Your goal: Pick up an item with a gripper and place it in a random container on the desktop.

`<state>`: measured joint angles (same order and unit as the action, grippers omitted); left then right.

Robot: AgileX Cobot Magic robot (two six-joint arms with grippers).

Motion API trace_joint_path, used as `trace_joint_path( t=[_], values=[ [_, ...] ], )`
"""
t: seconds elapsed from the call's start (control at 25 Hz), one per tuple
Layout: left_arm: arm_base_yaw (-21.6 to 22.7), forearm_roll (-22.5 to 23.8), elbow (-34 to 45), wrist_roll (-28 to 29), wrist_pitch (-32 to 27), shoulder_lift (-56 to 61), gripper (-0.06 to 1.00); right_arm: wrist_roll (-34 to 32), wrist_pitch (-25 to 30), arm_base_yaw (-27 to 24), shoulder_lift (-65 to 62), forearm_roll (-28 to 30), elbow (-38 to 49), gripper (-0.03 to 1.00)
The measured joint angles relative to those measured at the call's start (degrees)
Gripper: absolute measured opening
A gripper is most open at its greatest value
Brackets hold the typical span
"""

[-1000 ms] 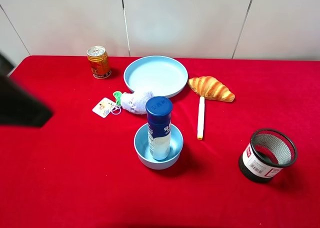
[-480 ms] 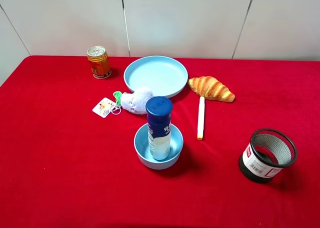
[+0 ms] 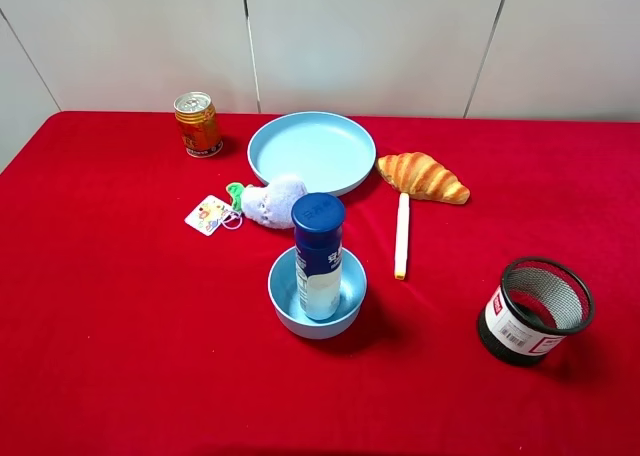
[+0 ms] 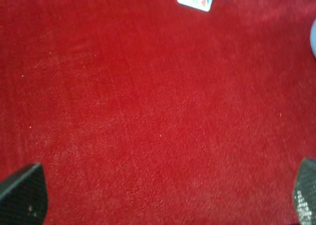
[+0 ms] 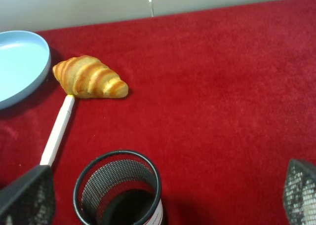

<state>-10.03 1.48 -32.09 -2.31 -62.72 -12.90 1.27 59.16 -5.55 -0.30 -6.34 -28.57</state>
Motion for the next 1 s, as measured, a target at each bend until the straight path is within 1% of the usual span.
trace_joint_path(
  t=[0.16, 0.32, 0.44, 1.0],
  values=[
    [6.10, -1.48, 3.28, -0.42, 0.66, 5.35, 0.99, 0.00, 0.00, 0.00, 0.00, 0.00, 0.00, 0.69],
    [9.60, -2.56, 3.95, -1.87, 1.57, 10.99, 0.99, 0.00, 0.00, 0.00, 0.00, 0.00, 0.00, 0.69],
    [10.44, -2.84, 3.95, -2.10, 1.90, 13.17, 0.99, 0.00, 0.00, 0.00, 0.00, 0.00, 0.00, 0.69],
    [10.43, -2.90, 3.95, -2.53, 1.91, 13.16, 0.99, -0.02, 0.00, 0.00, 0.00, 0.00, 0.00, 0.69]
  ],
)
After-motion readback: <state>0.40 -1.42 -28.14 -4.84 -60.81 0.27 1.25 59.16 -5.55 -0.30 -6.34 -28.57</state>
